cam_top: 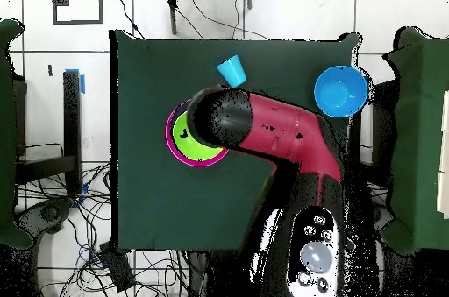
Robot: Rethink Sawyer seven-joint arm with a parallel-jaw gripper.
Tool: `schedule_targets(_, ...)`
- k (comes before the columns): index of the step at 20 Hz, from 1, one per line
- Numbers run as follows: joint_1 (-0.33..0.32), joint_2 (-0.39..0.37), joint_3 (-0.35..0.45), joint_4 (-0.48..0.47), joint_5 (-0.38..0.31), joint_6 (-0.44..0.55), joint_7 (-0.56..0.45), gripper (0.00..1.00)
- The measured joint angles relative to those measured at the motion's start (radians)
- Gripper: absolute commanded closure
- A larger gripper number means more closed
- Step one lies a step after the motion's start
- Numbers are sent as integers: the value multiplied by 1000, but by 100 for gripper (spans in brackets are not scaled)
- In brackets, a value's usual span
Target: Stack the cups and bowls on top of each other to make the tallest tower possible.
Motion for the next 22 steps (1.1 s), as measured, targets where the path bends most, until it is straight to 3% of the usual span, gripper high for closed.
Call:
schedule_targets(3,-41,-27,22,44,-58,-43,0,0)
schedule_targets(10,-65,-23,88,53,-130,-59,0,0)
schedule_targets(22,-93,44,196,51,-154,-70,0,0)
